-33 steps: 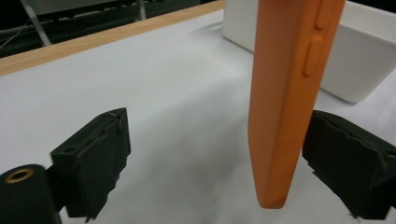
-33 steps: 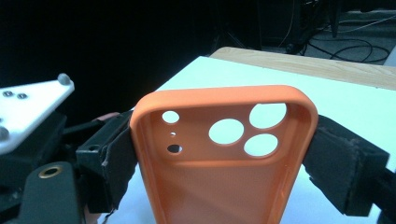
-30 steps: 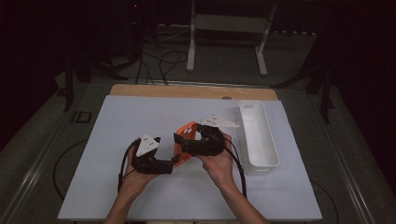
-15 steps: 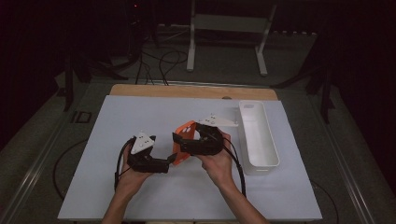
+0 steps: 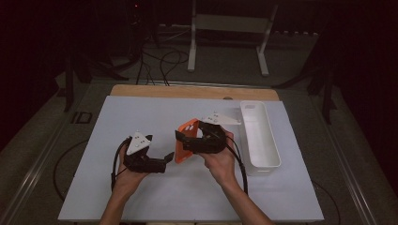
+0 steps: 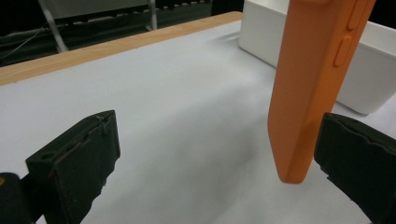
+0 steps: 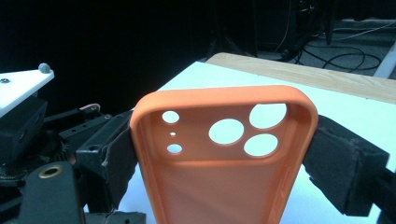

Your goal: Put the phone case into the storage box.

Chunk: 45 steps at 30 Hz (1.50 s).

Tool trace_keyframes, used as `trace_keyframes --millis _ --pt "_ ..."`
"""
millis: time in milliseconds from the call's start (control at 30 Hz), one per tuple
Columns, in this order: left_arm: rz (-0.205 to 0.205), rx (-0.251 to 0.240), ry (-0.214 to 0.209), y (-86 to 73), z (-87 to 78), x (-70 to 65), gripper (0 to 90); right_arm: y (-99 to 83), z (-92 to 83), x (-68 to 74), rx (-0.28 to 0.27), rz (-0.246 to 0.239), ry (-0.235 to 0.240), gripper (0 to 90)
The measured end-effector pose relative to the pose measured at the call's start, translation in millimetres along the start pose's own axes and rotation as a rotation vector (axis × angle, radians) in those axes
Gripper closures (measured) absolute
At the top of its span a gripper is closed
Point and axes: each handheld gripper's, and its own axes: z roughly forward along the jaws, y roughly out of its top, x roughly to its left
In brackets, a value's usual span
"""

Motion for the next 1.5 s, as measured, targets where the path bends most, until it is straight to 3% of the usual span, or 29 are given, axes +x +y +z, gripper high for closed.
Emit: trace_keyframes --millis 667,1500 --pt "-0.003 -0.006 0.009 -0.7 -6.3 7.5 0.7 15.7 -0.3 -10.3 -0.011 -0.014 -0.029 16.3" --pt "0.020 0.023 0.001 -3.6 -5.5 9.2 0.4 29.3 -4.0 -21.1 -0.024 -0.012 -0.056 16.3"
